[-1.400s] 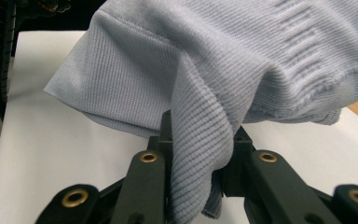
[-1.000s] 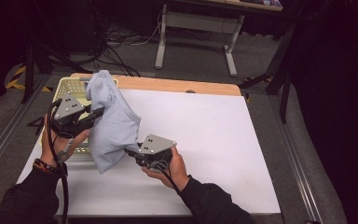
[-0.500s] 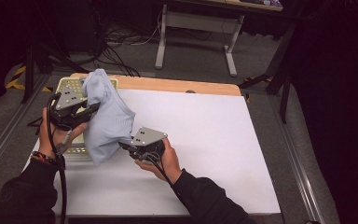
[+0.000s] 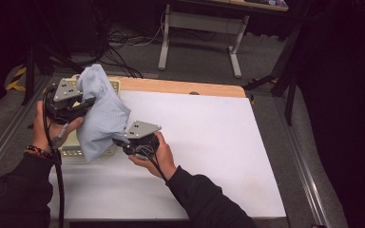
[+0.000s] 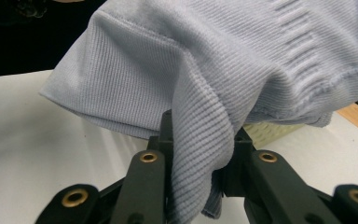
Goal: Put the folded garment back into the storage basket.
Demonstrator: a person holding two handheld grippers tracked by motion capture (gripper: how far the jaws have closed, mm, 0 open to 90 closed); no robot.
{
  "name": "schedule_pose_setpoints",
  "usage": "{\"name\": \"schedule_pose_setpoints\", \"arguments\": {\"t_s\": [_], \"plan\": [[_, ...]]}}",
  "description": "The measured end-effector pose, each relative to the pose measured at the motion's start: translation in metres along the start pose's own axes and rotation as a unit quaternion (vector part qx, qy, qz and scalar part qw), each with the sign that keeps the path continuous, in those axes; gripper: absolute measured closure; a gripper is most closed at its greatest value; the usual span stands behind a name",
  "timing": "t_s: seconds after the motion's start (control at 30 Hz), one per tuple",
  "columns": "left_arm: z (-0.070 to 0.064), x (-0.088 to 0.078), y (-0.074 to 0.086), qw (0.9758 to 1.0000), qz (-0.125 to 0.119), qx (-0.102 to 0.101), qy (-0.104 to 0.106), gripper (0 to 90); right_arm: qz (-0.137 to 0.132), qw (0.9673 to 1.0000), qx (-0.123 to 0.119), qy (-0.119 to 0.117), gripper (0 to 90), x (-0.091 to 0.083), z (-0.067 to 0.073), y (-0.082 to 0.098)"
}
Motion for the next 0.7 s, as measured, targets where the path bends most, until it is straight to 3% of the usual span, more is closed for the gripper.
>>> {"name": "schedule_pose_setpoints", "arguments": {"t_s": [0.17, 0.43, 0.7], "plan": [[0.007, 0.001, -0.002, 1.0000, -0.002, -0.003, -0.005, 73.4, 0.002, 1.0000, 0.000, 0.000, 74.2, 0.007, -0.001, -0.005], [0.024, 0.004, -0.001, 0.9996, 0.007, -0.017, -0.019, 73.4, 0.005, 0.9997, 0.022, -0.012, 74.0, 0.024, -0.001, -0.010], [0.037, 0.015, 0.000, 0.9986, 0.030, -0.025, -0.036, 73.3, 0.014, 0.9993, 0.028, -0.021, 73.6, 0.044, 0.000, -0.012]]}}
Point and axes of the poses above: each handheld gripper's, and its own axes: x roughly forward along the jaws, y roughly out of its underside, z roughly to its left, the point moved 9 cm from there along x, roughly forward along the jaws, and after that the axes turned 15 degrees about -x, right-handed, at the moved point
